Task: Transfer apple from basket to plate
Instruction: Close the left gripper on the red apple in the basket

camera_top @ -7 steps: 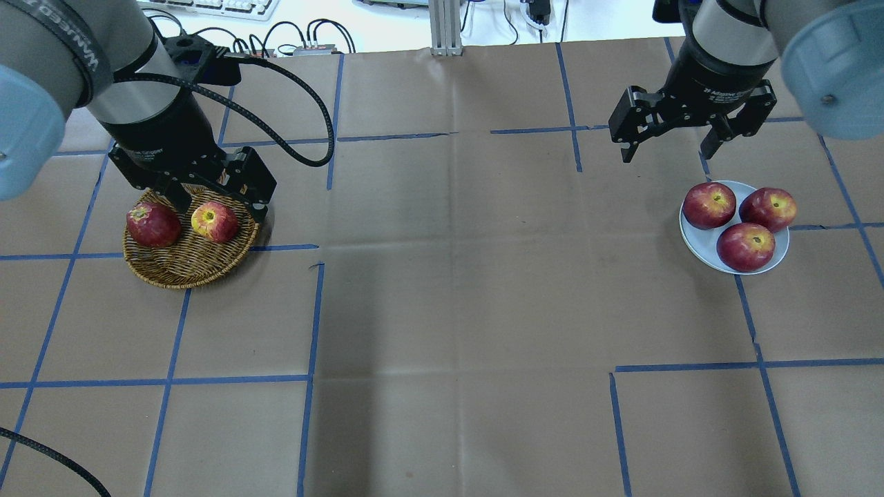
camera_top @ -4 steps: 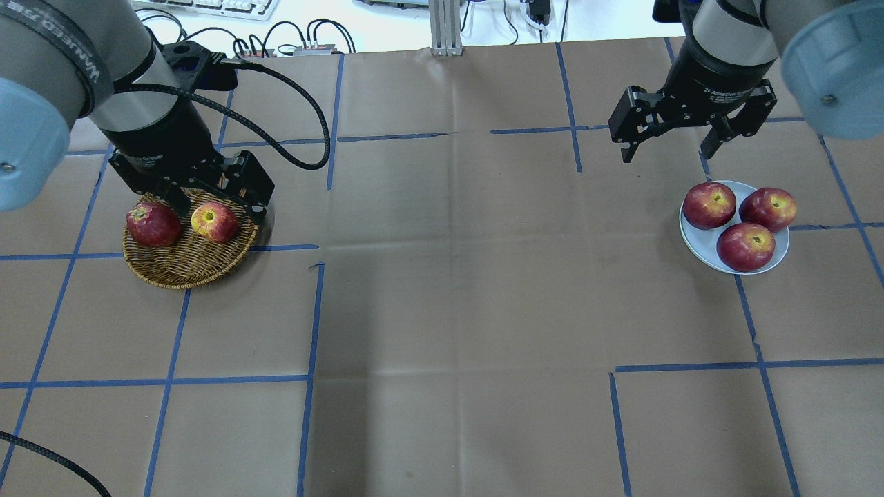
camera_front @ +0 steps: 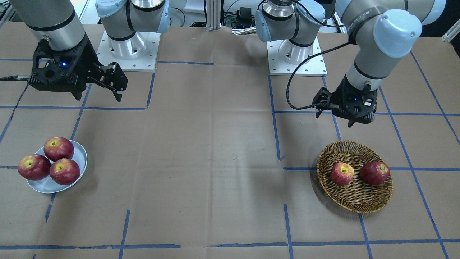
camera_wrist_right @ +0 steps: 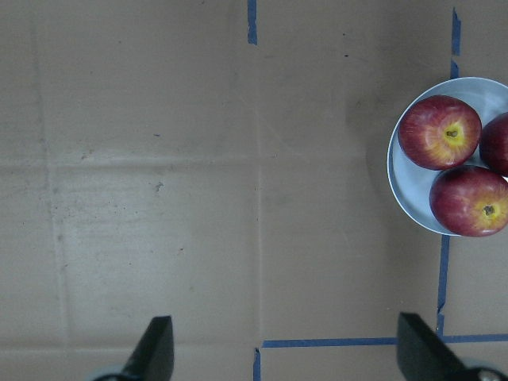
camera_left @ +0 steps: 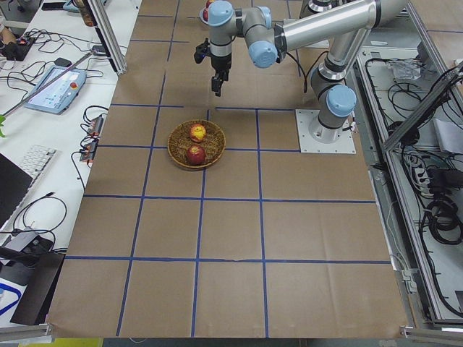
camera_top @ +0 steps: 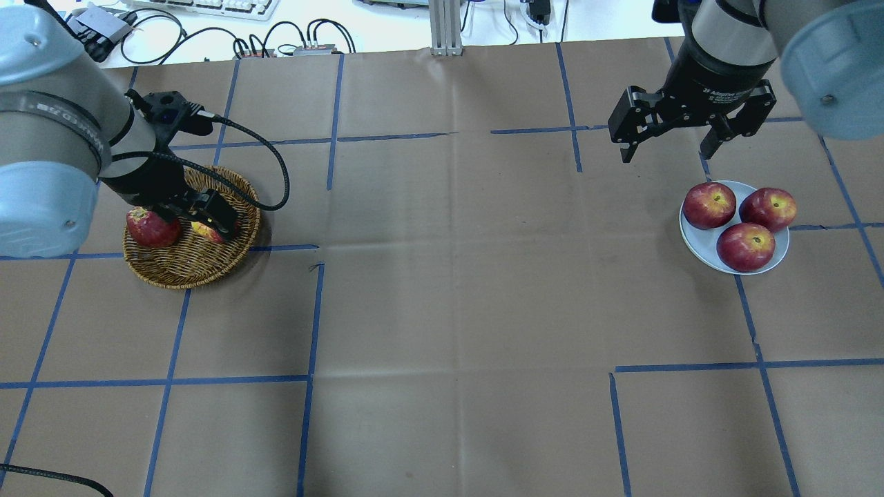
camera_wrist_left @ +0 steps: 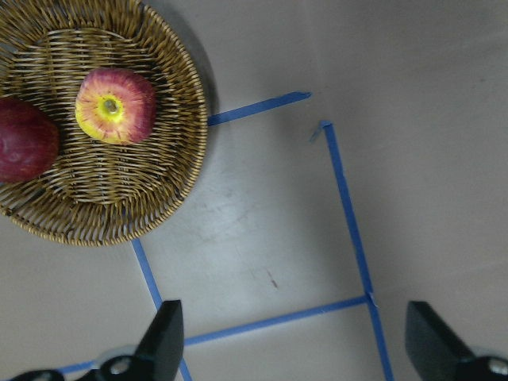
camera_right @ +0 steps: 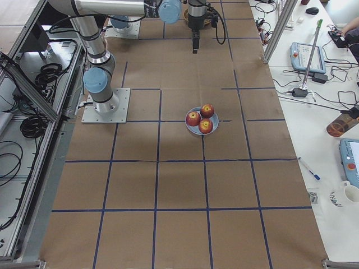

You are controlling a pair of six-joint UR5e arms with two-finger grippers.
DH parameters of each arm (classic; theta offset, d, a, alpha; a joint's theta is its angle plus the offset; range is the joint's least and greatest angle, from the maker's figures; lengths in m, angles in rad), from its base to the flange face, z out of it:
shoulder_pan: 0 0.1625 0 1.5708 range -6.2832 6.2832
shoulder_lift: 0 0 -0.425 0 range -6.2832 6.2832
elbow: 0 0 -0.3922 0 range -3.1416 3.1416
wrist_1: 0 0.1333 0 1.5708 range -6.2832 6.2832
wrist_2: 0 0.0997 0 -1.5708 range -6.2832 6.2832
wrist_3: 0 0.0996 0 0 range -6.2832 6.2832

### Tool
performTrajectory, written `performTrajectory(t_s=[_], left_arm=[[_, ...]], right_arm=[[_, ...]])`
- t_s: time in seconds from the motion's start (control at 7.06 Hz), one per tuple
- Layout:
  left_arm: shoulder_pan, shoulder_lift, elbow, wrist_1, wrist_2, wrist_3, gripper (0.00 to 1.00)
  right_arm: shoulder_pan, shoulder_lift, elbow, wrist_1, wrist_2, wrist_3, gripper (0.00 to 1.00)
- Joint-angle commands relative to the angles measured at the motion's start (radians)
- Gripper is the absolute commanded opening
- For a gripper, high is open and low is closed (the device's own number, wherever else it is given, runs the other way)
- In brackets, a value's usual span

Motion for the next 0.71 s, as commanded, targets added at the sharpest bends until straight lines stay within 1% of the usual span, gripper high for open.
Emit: performTrajectory(t_s=[0.0, 0.14, 0.28, 0.43, 0.57], left_arm=[[0.046, -0.167, -0.001, 0.181, 0.006, 0.164, 0.98], [0.047, -0.222, 0.054, 0.211, 0.009, 0.256, 0.98], [0.047, -0.265, 0.132, 0.194, 0.033, 0.292, 0.98], [0.05, -0.322, 0.165, 0.197, 0.032, 0.356, 0.98], [0.053, -0.353, 0.152, 0.199, 0.031, 0.365, 0.98]], right_arm=[[0.0, 0.0, 0.0, 0.0, 0.0, 0.0, 1.0], [0.0, 0.0, 0.0, 0.0, 0.0, 0.0, 1.0], [0.0, 0.0, 0.0, 0.0, 0.0, 0.0, 1.0], [0.0, 0.0, 0.0, 0.0, 0.0, 0.0, 1.0], [0.0, 0.0, 0.0, -0.002, 0.0, 0.0, 1.0]])
